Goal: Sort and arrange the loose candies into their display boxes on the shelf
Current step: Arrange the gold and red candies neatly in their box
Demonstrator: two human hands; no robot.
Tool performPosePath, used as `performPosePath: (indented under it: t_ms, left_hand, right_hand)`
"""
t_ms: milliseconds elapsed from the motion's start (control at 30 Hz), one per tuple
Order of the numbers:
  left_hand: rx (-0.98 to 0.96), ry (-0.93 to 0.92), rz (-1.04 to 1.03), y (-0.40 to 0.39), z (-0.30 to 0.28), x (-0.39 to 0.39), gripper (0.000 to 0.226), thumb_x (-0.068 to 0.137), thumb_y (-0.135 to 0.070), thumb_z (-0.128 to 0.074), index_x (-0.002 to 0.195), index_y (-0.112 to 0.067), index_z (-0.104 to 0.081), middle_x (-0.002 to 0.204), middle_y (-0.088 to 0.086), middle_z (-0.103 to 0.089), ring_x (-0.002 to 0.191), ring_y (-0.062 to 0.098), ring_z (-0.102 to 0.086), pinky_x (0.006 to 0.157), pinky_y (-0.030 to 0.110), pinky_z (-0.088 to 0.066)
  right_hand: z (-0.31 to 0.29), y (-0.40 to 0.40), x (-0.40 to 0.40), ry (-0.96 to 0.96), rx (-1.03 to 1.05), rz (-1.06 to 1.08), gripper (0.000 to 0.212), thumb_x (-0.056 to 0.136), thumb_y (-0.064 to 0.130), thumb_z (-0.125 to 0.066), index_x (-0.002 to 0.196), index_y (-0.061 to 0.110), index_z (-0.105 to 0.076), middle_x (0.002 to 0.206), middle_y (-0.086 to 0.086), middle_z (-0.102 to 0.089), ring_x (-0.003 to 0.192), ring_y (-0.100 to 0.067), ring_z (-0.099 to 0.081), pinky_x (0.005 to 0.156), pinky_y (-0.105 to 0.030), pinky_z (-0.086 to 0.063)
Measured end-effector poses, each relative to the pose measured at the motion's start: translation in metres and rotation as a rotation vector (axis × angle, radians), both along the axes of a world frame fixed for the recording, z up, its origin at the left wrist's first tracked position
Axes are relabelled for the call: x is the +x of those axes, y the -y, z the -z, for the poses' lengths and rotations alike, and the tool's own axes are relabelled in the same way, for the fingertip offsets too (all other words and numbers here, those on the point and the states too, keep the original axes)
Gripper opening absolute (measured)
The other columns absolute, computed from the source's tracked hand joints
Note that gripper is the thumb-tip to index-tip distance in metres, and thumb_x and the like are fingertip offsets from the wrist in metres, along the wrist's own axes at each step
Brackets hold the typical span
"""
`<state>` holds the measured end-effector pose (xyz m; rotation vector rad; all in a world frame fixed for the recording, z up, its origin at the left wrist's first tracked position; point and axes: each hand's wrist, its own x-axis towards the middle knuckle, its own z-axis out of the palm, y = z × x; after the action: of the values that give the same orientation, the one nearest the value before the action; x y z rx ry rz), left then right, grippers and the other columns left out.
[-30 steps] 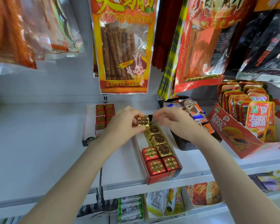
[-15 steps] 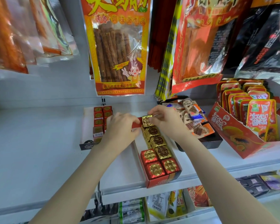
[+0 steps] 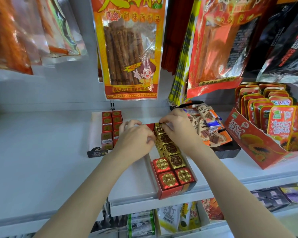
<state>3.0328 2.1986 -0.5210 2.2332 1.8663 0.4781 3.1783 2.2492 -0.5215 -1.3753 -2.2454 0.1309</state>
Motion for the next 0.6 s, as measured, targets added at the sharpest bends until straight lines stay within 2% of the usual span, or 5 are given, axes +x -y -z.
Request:
performPosePath:
  t_ms: [100,233,333,467,600]
  left_hand:
    - [-0.041,-0.029,0.000,0.001,0.000,0.000,0.028,0.091,-0.022,-0.044,0.097,-0.031,-0.070,0.115,-0.015,-0.061,0.124,0.014,-0.029,0.106,0.037,-0.008]
    - [-0.093,-0.035,0.025,0.000,-0.001,0.002,0.031,0.092,-0.023,-0.041,0.096,-0.033,-0.070,0.120,-0.019,-0.058,0.130,0.015,-0.024,0.110,0.040,-0.004]
    - [-0.101,-0.035,0.023,-0.001,-0.001,0.003,0.032,0.091,-0.022,-0.041,0.094,-0.033,-0.070,0.121,-0.022,-0.056,0.130,0.014,-0.024,0.111,0.040,-0.003]
    - [-0.119,-0.035,0.026,0.000,-0.002,0.003,0.034,0.092,-0.021,-0.040,0.097,-0.034,-0.071,0.123,-0.024,-0.054,0.131,0.014,-0.022,0.112,0.040,-0.002]
    - [-0.131,-0.046,0.030,0.001,-0.003,0.003,0.036,0.092,-0.020,-0.038,0.099,-0.036,-0.070,0.125,-0.024,-0.053,0.132,0.016,-0.022,0.112,0.040,-0.003]
  right_hand:
    - [0.001,0.000,0.002,-0.054,-0.091,0.008,0.022,0.085,0.003,-0.056,0.106,0.005,-0.063,0.100,-0.014,-0.054,0.099,-0.030,-0.050,0.084,-0.031,-0.039]
    - [-0.002,0.003,0.006,-0.163,-0.212,0.001,0.024,0.089,0.004,-0.052,0.111,0.008,-0.060,0.104,-0.012,-0.054,0.086,-0.016,-0.050,0.071,-0.014,-0.034]
    - [-0.005,0.006,0.012,-0.241,-0.342,0.017,0.025,0.088,0.003,-0.052,0.110,0.010,-0.061,0.105,-0.009,-0.059,0.086,-0.014,-0.055,0.058,-0.013,-0.038]
    - [-0.007,0.011,0.011,-0.279,-0.348,0.055,0.016,0.087,0.004,-0.055,0.093,0.010,-0.069,0.100,-0.006,-0.067,0.087,-0.015,-0.061,0.064,-0.014,-0.043]
    - [-0.013,0.015,0.008,-0.198,-0.287,0.033,0.019,0.088,0.006,-0.054,0.093,0.009,-0.072,0.102,-0.005,-0.070,0.091,-0.016,-0.063,0.078,-0.018,-0.045]
